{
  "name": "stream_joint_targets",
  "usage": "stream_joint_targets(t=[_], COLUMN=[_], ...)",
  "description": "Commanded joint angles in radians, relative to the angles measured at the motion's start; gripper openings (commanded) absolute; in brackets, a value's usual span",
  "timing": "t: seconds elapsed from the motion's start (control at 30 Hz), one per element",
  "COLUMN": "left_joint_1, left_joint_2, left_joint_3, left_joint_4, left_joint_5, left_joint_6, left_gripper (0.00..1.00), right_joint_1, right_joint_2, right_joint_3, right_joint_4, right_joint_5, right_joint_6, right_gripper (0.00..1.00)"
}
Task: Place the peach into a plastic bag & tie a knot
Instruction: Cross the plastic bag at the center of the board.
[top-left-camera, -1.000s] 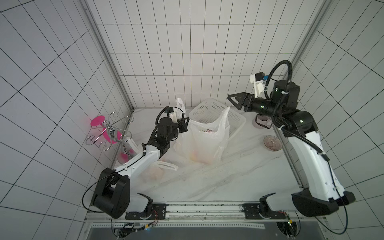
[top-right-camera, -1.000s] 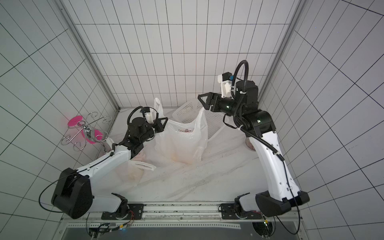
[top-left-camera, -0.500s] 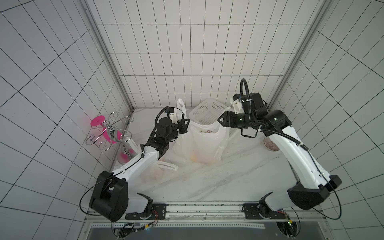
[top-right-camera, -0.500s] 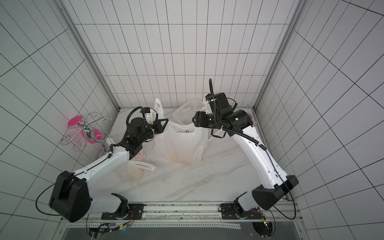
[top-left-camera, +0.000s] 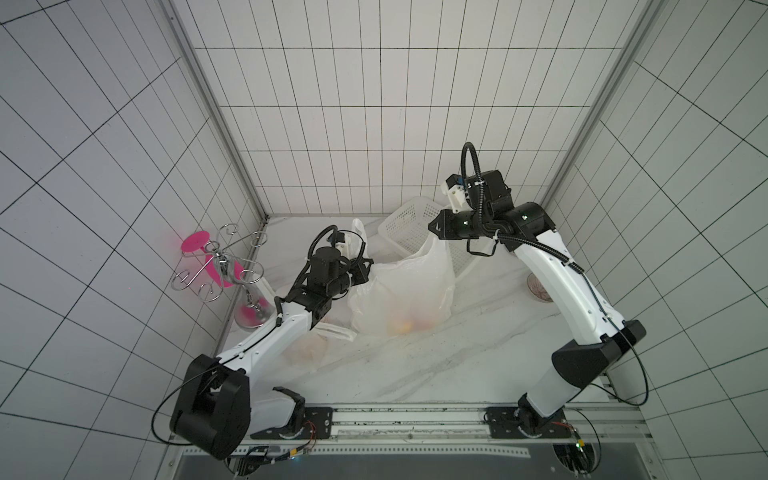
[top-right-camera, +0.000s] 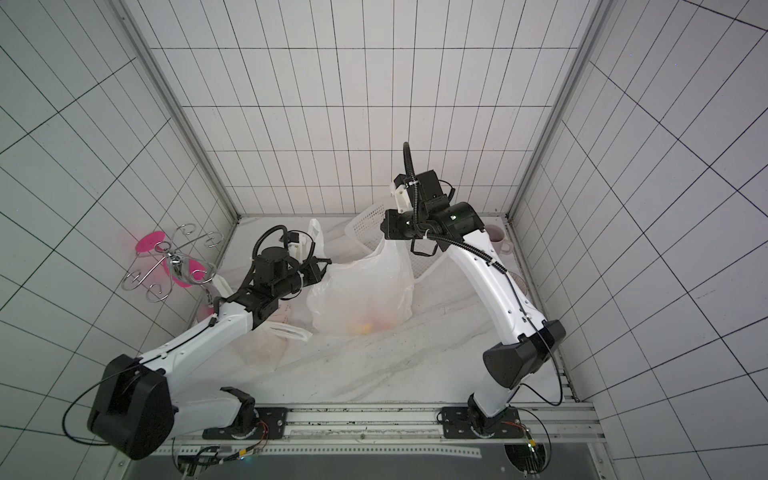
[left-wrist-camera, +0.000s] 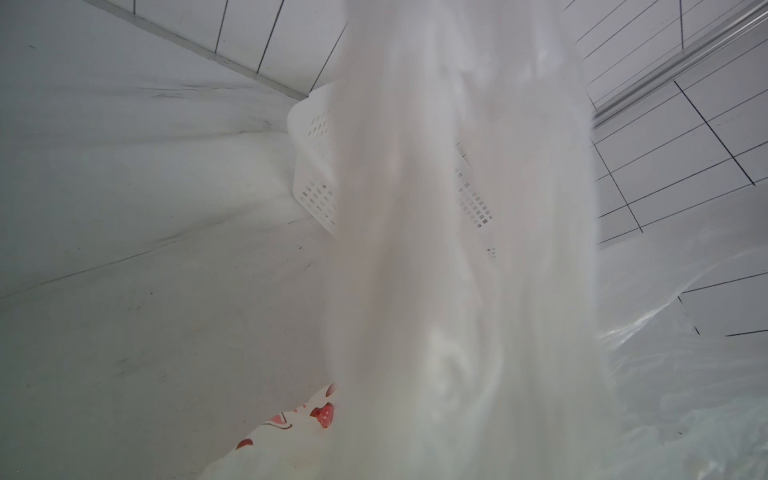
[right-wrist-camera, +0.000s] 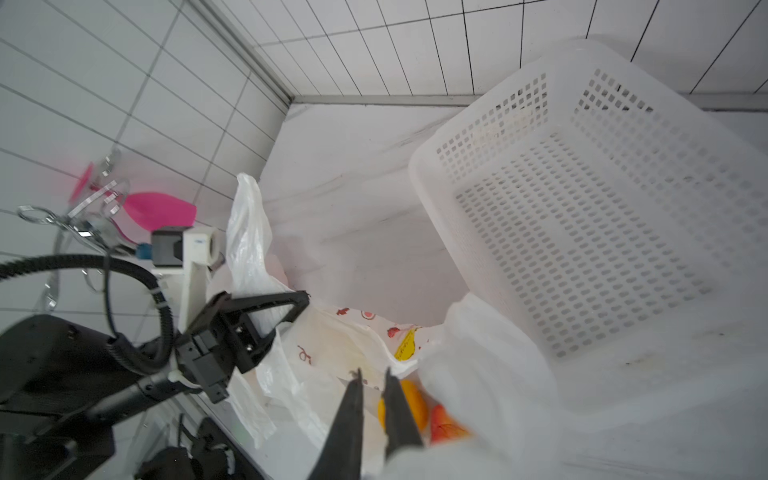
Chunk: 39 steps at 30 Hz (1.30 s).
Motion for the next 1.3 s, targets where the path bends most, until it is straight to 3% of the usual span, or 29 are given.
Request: stream_joint_targets(t=[0.0, 0.2, 0.27, 0.4, 0.63, 0.77, 1.0, 1.27], left_joint_1=[0.041, 0.058, 0.06, 0.067, 0.068, 0.069, 0.071, 0.073], left_joint_2=[0.039, 0.105, 0.11, 0.111, 0.094, 0.093, 0.097, 0.093], left_joint_3=[0.059, 0.165, 0.174, 0.181, 0.176, 0.168, 0.167, 0.174], left_joint_4=[-0.07, -0.103, -0.095, -0.082, -0.059, -0.047, -0.039, -0.041], left_joint_5=[-0.004, 0.08, 0.104, 0.148, 0.239, 0.288, 0.342, 0.356], left_joint_6=[0.009, 0.043, 0.054, 0.059, 0.086, 0.11, 0.129, 0.136], left_gripper=[0.0, 0.0, 0.0, 0.0, 0.0, 0.0, 0.0, 0.0], right_joint_1=[-0.057, -0.161, -0.163, -0.16, -0.17, -0.188, -0.235, -0.234], right_joint_2=[-0.082, -0.284, -0.356, -0.41, -0.278, -0.212, -0.133, -0.052], right_joint_3=[-0.081, -0.356, -0.492, -0.713, -0.738, -0.751, -0.816, -0.731], right_joint_4=[0.054, 0.178, 0.292, 0.541, 0.745, 0.842, 1.068, 0.998], right_joint_5=[-0.182, -0.269, -0.263, -0.265, -0.28, -0.361, -0.609, -0.673], right_joint_6=[-0.081, -0.241, -0.285, -0.286, -0.283, -0.253, -0.127, -0.121], right_gripper=[0.44, 0.89, 0.99, 0.99, 0.98, 0.99, 0.98, 0.98])
